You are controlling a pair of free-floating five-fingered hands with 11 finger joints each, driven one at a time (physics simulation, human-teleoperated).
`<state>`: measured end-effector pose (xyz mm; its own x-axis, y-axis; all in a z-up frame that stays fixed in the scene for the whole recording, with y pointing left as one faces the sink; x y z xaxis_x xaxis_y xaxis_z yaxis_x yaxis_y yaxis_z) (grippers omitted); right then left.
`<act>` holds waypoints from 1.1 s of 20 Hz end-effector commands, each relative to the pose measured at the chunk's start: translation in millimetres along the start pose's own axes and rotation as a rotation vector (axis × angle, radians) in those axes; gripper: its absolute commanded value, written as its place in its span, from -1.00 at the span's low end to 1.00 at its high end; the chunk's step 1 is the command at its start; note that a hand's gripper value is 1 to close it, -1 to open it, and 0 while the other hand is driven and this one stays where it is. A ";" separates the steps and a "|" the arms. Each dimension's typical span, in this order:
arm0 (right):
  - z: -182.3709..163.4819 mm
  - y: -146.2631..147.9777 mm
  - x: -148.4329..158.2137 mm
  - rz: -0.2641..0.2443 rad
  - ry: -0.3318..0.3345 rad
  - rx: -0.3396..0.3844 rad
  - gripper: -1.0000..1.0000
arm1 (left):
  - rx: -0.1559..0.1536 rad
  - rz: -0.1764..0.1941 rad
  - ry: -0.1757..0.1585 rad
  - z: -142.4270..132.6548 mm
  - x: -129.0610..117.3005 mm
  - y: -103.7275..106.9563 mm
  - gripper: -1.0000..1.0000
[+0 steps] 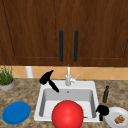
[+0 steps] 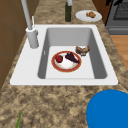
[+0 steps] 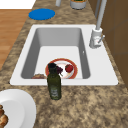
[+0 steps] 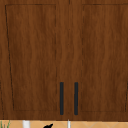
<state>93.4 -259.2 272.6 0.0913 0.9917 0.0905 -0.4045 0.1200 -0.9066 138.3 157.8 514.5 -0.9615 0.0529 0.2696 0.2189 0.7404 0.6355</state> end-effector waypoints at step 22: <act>0.0 0.0 0.0 0.000 0.000 0.000 0.00 | 0.194 -0.075 0.019 -31.8 37.5 25.1 -1.00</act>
<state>93.4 -259.2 272.6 0.0913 0.9917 0.0905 -0.4045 0.1200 -0.9066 118.1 156.9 557.5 -0.9702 0.0367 0.2397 0.1777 0.7799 0.6001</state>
